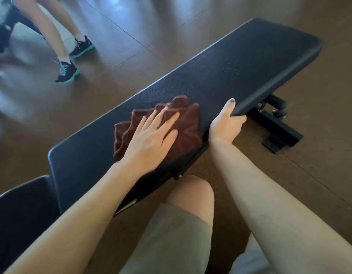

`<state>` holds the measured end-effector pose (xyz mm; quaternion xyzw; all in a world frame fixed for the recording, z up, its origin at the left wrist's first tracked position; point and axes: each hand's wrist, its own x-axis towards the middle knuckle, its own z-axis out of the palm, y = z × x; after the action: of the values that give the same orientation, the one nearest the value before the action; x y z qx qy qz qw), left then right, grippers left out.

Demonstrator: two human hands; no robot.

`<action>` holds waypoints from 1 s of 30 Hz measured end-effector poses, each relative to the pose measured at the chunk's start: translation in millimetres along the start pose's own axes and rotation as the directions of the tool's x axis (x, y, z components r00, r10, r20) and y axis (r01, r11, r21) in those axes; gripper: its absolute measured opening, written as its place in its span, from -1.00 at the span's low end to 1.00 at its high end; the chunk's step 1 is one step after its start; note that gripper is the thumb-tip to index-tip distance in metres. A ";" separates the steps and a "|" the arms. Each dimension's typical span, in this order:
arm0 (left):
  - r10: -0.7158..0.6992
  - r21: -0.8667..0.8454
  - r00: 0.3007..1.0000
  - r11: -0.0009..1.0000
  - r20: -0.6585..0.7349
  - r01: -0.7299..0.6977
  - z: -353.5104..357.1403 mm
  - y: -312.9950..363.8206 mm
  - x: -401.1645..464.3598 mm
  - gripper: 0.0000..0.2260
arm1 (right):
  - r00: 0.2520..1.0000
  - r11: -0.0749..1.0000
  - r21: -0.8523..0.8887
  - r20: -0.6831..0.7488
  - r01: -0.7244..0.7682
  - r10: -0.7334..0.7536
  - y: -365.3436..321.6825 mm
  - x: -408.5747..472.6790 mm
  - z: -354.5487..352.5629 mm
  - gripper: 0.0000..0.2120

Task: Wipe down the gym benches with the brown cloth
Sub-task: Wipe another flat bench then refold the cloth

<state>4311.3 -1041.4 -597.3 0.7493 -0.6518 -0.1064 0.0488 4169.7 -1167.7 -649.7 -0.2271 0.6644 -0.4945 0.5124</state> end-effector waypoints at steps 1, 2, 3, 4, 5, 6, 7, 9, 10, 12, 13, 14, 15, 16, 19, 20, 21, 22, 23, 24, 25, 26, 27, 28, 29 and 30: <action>0.006 0.002 1.000 1.000 0.009 -0.006 -1.8 -3.1 -23.4 -0.47 | 1.000 1.000 0.001 -0.004 0.013 -0.013 0.2 -0.5 -0.9 -0.38; 0.001 0.010 0.999 1.000 0.032 -0.001 -4.3 -7.4 -46.1 -0.45 | 1.000 1.000 -0.001 -0.008 0.021 -0.021 0.5 -1.5 -0.6 -0.36; -0.009 0.021 0.998 1.000 0.057 0.008 -6.4 -11.8 -63.4 -0.44 | 1.000 1.000 -0.003 -0.010 0.022 -0.022 0.4 -3.6 -0.7 -0.35; -0.018 0.026 0.997 1.000 0.071 0.016 -7.8 -15.7 -72.3 -0.43 | 1.000 1.000 0.000 -0.011 0.025 -0.025 1.6 -4.5 -0.2 -0.35; -0.021 0.026 0.998 0.999 0.064 0.020 -8.7 -18.3 -72.7 -0.43 | 0.999 0.999 0.009 -0.014 0.033 -0.033 2.5 -4.9 0.2 -0.37; -0.021 0.020 0.999 1.000 0.047 0.020 -8.9 -18.8 -65.9 -0.43 | 0.999 0.999 0.016 -0.022 0.044 -0.043 3.4 -4.6 0.7 -0.39; -0.016 0.009 0.999 1.000 0.029 0.016 -8.6 -18.2 -53.7 -0.43 | 0.998 0.998 0.019 -0.028 0.052 -0.052 3.9 -4.3 0.5 -0.41; -0.009 -0.007 1.000 1.000 -0.005 0.009 -8.4 -19.9 -18.9 -0.44 | 0.997 0.998 0.011 -0.033 0.064 -0.064 6.0 -1.9 2.1 -0.44; -0.013 -0.004 1.000 1.000 -0.020 0.013 -8.1 -23.0 3.1 -0.47 | 0.997 0.998 0.010 -0.037 0.069 -0.069 5.8 -1.7 3.4 -0.43; -0.037 -0.002 0.999 0.999 -0.029 0.037 -9.1 -27.5 49.7 -0.53 | 0.997 0.998 -0.006 -0.045 0.058 -0.058 5.2 -1.5 4.4 -0.37; -0.051 -0.002 0.998 0.999 -0.020 0.051 -10.5 -27.7 69.2 -0.54 | 0.998 0.999 -0.017 -0.044 0.045 -0.045 4.2 -1.6 3.6 -0.35; -0.063 0.004 0.998 0.998 -0.004 0.063 -12.1 -26.9 80.9 -0.54 | 0.999 0.999 -0.025 -0.037 0.036 -0.036 3.4 -1.2 2.8 -0.36; -0.070 0.013 0.997 0.997 0.012 0.070 -12.2 -25.9 84.1 -0.53 | 0.999 0.999 -0.030 -0.026 0.031 -0.032 2.4 -1.7 1.4 -0.39; -0.067 0.018 0.998 0.998 0.019 0.067 -11.2 -25.7 78.8 -0.51 | 0.999 0.999 -0.037 -0.021 0.033 -0.034 1.8 -2.1 0.4 -0.39; -0.006 0.032 1.000 0.999 0.021 0.005 -10.5 -29.6 26.8 -0.45 | 0.998 0.998 -0.048 -0.042 0.051 -0.053 -0.1 -4.4 -0.8 -0.37; 0.015 0.034 1.000 0.999 0.026 -0.016 -11.3 -32.2 7.9 -0.43 | 0.997 0.998 -0.042 -0.050 0.055 -0.057 0.8 -4.8 0.2 -0.39; 0.029 0.032 0.999 0.999 0.038 -0.030 -12.0 -35.3 -3.6 -0.40 | 0.997 0.998 -0.036 -0.056 0.054 -0.056 1.0 -6.0 0.7 -0.40; 0.040 0.030 0.998 0.999 0.049 -0.042 -12.7 -39.4 -5.0 -0.39 | 0.996 0.998 -0.031 -0.066 0.056 -0.058 1.2 -6.4 1.6 -0.41; 0.054 0.030 0.997 0.998 0.055 -0.056 -14.3 -42.2 2.0 -0.39 | 0.995 0.998 -0.029 -0.075 0.058 -0.060 1.2 -7.2 1.9 -0.41; 0.068 0.032 0.996 0.997 0.049 -0.069 -15.5 -44.0 15.0 -0.42 | 0.995 0.998 -0.027 -0.082 0.059 -0.061 1.1 -7.3 2.3 -0.41; 0.080 0.033 0.996 0.996 0.037 -0.081 -16.4 -44.9 32.1 -0.46 | 0.994 0.998 -0.029 -0.087 0.060 -0.062 0.4 -7.8 2.8 -0.42; 0.088 0.033 0.996 0.996 0.023 -0.089 -16.5 -45.4 52.8 -0.50 | 0.994 0.998 -0.033 -0.091 0.061 -0.063 0.6 -6.7 3.1 -0.43; 0.086 0.031 0.996 0.996 0.013 -0.087 -16.4 -44.8 75.2 -0.53 | 0.994 0.998 -0.037 -0.092 0.058 -0.061 -0.5 -6.3 3.2 -0.44; 0.080 0.031 0.997 0.996 0.008 -0.080 -16.5 -43.1 96.3 -0.54 | 0.994 0.998 -0.041 -0.091 0.052 -0.056 -1.7 -6.0 3.4 -0.44; 0.072 0.033 0.997 0.997 0.009 -0.073 -16.0 -40.9 114.4 -0.54 | 0.995 0.998 -0.049 -0.091 0.044 -0.049 -3.3 -6.2 3.1 -0.43; 0.068 0.032 0.998 0.997 0.013 -0.068 -15.2 -38.6 126.4 -0.54 | 0.995 0.998 -0.052 -0.088 0.039 -0.043 -3.3 -4.7 2.8 -0.41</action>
<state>4368.1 -1161.6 -602.8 0.7267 -0.6788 -0.0984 0.0363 4173.3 -1166.5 -644.6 -0.2314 0.6939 -0.4976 0.4661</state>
